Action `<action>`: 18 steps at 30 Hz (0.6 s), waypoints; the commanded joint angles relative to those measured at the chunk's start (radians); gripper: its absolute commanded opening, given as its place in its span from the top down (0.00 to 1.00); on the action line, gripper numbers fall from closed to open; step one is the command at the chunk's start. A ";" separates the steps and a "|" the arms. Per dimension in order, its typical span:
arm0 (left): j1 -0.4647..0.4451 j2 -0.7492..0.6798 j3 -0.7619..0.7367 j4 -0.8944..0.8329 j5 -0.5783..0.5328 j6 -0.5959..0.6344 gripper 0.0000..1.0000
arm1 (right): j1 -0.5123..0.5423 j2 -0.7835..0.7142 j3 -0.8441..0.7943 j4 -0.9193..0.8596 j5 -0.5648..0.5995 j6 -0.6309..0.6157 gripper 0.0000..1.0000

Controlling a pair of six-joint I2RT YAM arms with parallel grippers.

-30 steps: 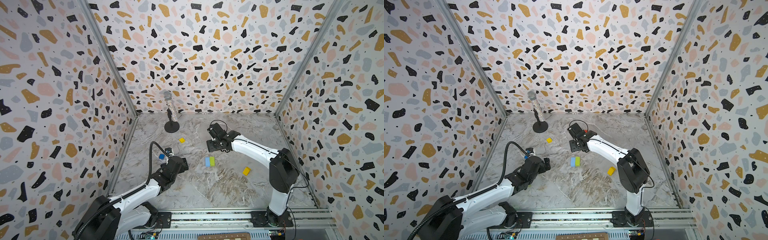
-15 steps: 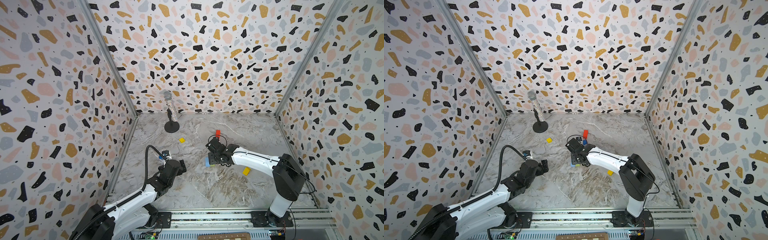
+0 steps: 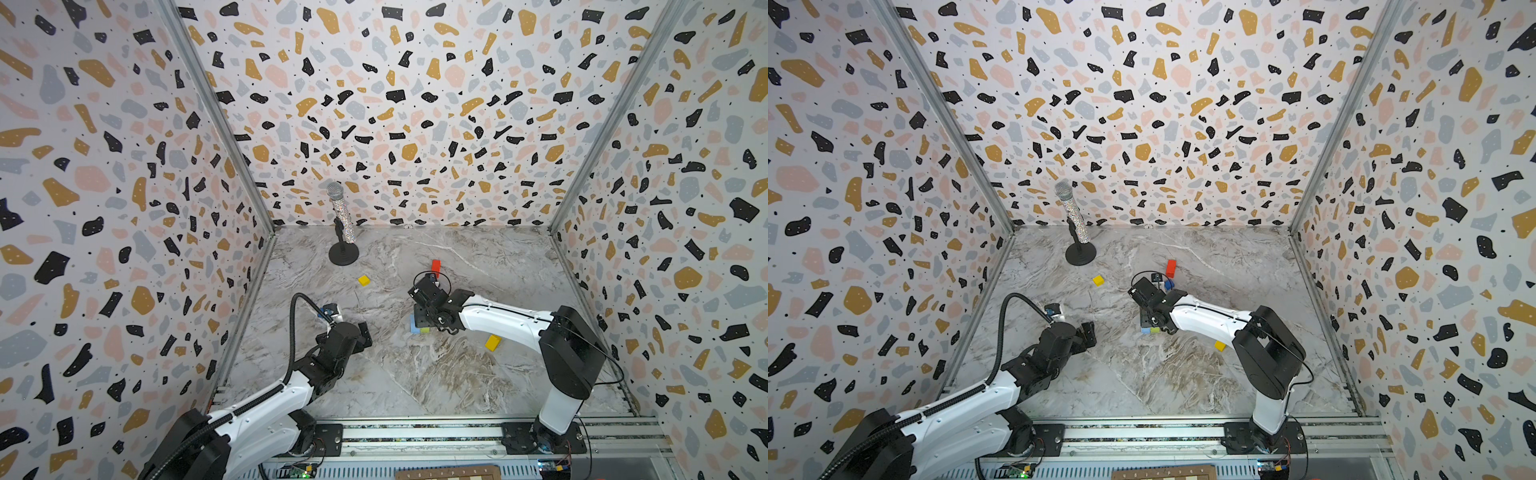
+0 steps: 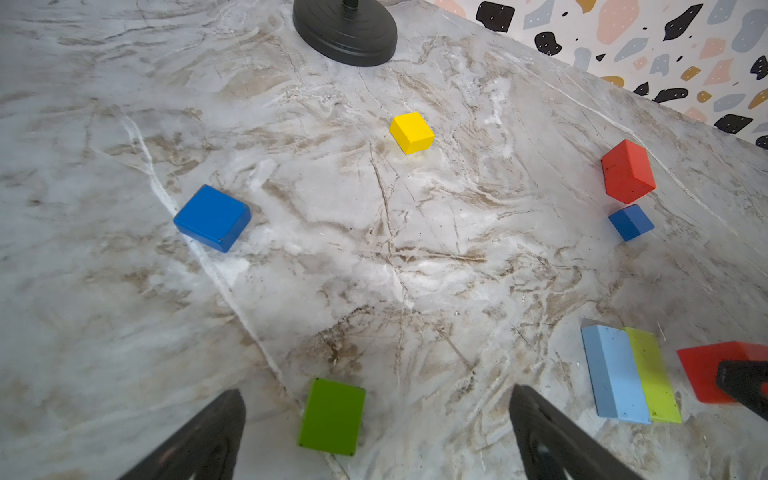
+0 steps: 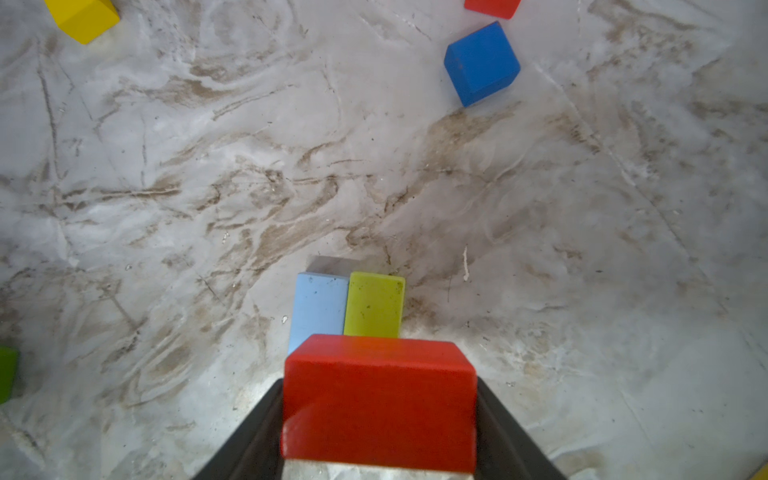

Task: Build the wood block tower
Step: 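Carry the red brick toward the robot above the light blue and lime bricks, then lower the red brick across the tops of the light blue and lime bricks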

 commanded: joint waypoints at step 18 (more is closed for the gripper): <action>0.004 -0.024 -0.009 0.013 -0.042 0.011 0.00 | 0.000 0.103 0.104 0.009 -0.003 -0.008 0.49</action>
